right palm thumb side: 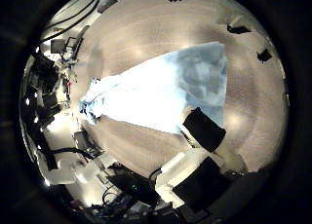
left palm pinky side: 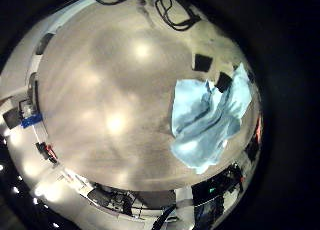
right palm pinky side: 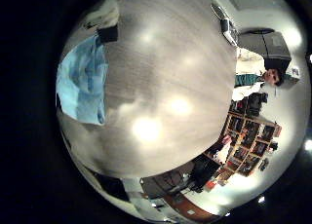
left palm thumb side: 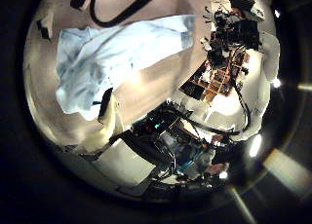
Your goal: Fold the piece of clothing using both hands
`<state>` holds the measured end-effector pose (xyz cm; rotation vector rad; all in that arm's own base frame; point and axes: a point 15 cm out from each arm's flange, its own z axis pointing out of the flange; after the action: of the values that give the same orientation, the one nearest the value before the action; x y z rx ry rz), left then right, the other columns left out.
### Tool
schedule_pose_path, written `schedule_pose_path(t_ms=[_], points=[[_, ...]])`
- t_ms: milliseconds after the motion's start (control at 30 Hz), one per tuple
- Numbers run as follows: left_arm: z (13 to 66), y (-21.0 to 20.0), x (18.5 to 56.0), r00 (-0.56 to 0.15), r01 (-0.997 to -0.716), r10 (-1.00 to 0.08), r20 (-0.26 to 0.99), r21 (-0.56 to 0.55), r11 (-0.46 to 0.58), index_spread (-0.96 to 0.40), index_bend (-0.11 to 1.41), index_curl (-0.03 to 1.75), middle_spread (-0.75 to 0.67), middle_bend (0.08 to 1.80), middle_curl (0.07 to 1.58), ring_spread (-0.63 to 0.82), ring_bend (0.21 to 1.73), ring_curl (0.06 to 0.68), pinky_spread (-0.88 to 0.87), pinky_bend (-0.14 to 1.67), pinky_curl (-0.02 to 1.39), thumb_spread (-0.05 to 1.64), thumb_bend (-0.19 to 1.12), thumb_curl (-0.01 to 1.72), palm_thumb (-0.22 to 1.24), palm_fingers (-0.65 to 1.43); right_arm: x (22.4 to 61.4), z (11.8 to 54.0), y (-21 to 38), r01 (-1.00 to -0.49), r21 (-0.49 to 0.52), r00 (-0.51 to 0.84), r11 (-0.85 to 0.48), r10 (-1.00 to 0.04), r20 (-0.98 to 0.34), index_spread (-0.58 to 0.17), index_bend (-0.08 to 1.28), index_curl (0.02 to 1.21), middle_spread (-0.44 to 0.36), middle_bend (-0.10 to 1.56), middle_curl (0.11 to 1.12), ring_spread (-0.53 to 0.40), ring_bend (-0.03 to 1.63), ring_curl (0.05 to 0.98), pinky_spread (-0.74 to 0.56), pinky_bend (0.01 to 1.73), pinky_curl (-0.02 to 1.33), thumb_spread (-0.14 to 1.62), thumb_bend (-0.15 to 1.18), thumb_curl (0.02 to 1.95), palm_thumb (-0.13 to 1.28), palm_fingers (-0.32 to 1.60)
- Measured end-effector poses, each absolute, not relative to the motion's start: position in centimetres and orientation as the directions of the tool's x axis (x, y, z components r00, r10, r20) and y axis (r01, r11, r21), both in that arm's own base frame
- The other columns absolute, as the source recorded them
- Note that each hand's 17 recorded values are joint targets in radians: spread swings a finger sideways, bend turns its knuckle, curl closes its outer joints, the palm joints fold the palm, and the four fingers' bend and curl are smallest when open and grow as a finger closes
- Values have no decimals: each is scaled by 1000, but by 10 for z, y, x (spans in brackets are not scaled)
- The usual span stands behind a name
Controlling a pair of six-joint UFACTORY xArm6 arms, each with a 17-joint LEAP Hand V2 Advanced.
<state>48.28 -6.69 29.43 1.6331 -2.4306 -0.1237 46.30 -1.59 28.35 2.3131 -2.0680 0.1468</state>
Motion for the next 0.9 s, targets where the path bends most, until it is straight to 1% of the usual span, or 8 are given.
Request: schedule_pose_path(t_ms=[100, 267, 400, 500, 633, 733, 867, 900], points=[[305, -65, 475, -367, -918, -924, 106, 119, 378, -212, 193, 818, 163, 164, 514, 199, 801, 307, 270, 474, 497, 1023, -30, 442, 572, -36, 458, 299, -22, -992, -74, 98, -106, -990, 98, -419, 255, 522, -195, 588, 515, -185, 994, 478, 6, 917, 499, 1296, -13, 507, 690, 167], [307, -61, 444, -367, -926, -926, 87, 63, 373, -155, 196, 725, 171, 177, 457, 265, 742, 276, 351, 419, 450, 1033, -24, 428, 563, 30, 442, 308, -35, -992, -84, 87, -96, -990, 108, -426, 272, 500, -262, 581, 489, -187, 970, 449, 93, 830, 451, 1291, -14, 486, 684, 249], [292, -58, 414, -366, -925, -926, 89, 76, 372, -140, 198, 678, 159, 176, 428, 275, 719, 264, 368, 387, 427, 1054, -24, 419, 559, 74, 440, 308, -40, -991, -80, 97, -106, -989, 114, -439, 287, 493, -298, 574, 475, -198, 942, 434, 121, 783, 422, 1288, -11, 476, 689, 278], [266, -55, 387, -360, -919, -927, 103, 131, 371, -122, 198, 643, 154, 176, 406, 282, 691, 253, 379, 360, 412, 1080, -22, 409, 556, 100, 438, 303, -41, -990, -60, 117, -125, -987, 114, -443, 311, 491, -308, 565, 463, -219, 860, 404, 130, 731, 399, 1294, -10, 465, 700, 250], [241, -55, 376, -341, -924, -934, 107, 144, 354, -104, 185, 603, 126, 196, 392, 276, 682, 244, 372, 333, 395, 1103, -21, 399, 552, 155, 433, 281, -41, -989, 11, 151, -151, -983, 104, -426, 298, 477, -311, 513, 435, -165, 708, 353, 187, 678, 373, 1266, -41, 434, 598, 119], [227, -54, 373, -314, -931, -944, 102, 163, 328, -103, 189, 580, 73, 235, 402, 229, 672, 238, 335, 297, 381, 1119, -21, 394, 543, 237, 425, 256, -44, -981, 104, 176, -166, -980, 95, -416, 265, 454, -291, 454, 408, -97, 593, 313, 242, 651, 353, 1233, -40, 415, 533, 35], [214, -53, 376, -300, -929, -948, 103, 194, 315, -100, 184, 556, 31, 245, 413, 194, 664, 236, 311, 268, 374, 1130, -22, 389, 538, 261, 408, 220, -54, -950, 260, 206, -173, -973, 105, -402, 213, 419, -229, 393, 381, -11, 502, 272, 281, 591, 322, 1198, -36, 388, 455, 11], [212, -53, 378, -299, -929, -949, 103, 198, 314, -100, 183, 550, 24, 243, 414, 189, 661, 235, 307, 265, 373, 1132, -21, 387, 537, 264, 406, 214, -56, -943, 283, 211, -173, -972, 106, -399, 195, 411, -209, 376, 376, 10, 491, 268, 289, 581, 318, 1191, -36, 383, 440, 3]])
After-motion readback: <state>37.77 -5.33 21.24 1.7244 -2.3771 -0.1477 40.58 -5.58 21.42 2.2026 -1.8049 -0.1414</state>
